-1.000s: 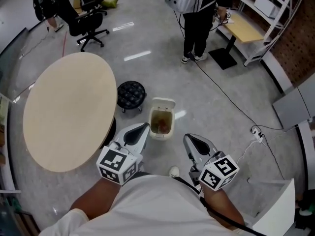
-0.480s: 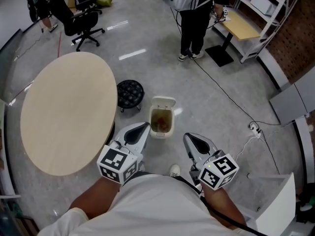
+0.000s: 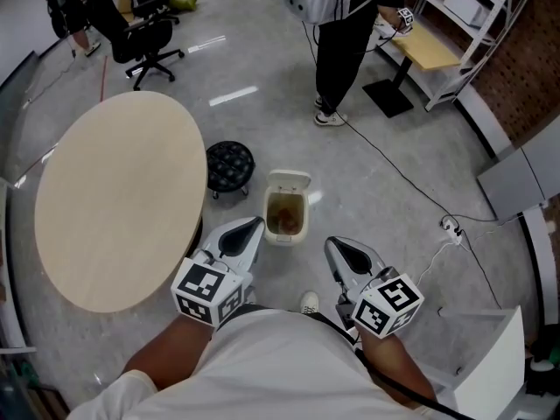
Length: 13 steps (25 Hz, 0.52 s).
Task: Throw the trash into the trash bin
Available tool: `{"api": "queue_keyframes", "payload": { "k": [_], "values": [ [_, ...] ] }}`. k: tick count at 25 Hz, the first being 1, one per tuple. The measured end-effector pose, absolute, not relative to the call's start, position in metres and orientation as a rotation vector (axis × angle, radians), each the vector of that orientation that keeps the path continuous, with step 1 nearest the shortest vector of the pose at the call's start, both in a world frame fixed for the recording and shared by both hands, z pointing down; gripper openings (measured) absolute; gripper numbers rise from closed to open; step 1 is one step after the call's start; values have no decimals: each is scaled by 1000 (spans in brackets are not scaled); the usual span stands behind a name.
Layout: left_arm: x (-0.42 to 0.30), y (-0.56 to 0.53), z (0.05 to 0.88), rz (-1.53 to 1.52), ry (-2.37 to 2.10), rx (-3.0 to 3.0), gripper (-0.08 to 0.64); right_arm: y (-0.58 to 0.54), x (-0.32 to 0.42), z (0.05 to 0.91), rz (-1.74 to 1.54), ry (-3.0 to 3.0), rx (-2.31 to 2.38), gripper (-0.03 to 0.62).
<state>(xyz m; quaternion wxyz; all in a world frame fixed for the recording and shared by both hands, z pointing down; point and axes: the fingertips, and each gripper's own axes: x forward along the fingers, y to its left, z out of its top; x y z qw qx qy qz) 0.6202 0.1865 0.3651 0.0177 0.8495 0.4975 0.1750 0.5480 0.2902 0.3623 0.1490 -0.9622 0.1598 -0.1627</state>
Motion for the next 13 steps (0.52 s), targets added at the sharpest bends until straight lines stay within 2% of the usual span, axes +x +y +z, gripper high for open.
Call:
{"api": "queue_keyframes", "payload": {
  "k": [13],
  "values": [
    [617,184,362,541,1522,2650,6,290,547,361,-470,471,-2757,2]
  ]
}}
